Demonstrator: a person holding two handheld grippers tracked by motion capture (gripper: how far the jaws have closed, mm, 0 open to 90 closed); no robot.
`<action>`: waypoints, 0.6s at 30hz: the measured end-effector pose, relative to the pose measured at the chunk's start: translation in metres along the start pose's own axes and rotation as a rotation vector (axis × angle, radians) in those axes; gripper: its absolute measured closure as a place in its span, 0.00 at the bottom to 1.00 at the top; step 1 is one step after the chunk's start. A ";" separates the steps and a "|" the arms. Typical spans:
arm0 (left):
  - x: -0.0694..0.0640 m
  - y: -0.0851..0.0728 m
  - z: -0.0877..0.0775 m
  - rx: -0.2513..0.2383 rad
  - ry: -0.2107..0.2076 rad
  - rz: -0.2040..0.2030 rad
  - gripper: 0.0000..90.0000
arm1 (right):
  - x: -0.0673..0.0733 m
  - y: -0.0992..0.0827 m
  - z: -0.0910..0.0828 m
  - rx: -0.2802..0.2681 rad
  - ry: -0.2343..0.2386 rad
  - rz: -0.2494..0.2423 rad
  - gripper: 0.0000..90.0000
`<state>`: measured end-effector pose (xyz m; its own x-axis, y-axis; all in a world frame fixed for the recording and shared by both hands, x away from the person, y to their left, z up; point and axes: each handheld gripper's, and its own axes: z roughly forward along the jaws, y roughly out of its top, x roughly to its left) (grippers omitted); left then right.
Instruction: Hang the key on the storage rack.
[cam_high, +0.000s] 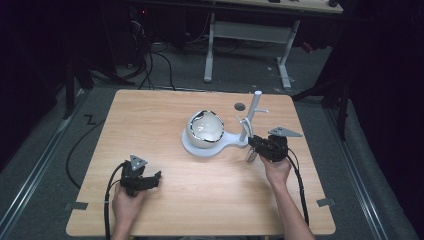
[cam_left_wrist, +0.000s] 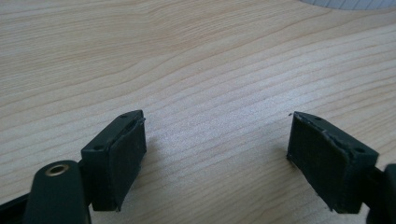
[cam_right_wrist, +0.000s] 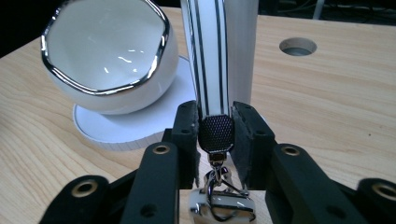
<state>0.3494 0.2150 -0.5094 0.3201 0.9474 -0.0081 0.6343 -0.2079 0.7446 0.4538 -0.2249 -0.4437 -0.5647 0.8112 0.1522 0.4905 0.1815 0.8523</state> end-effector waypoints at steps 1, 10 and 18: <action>0.000 0.000 0.000 0.000 0.000 0.000 0.22 | -0.001 0.000 0.001 0.002 -0.002 -0.003 0.75; 0.000 0.000 0.000 0.000 0.000 0.000 0.22 | 0.000 0.001 -0.002 -0.006 -0.026 -0.011 0.69; 0.000 0.000 0.000 0.000 0.000 0.000 0.22 | 0.005 0.001 -0.006 -0.012 -0.044 -0.049 0.65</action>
<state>0.3494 0.2150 -0.5094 0.3200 0.9474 -0.0083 0.6343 -0.2078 0.7447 0.4475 -0.2239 -0.4393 -0.5577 0.8253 0.0882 0.4549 0.2150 0.8642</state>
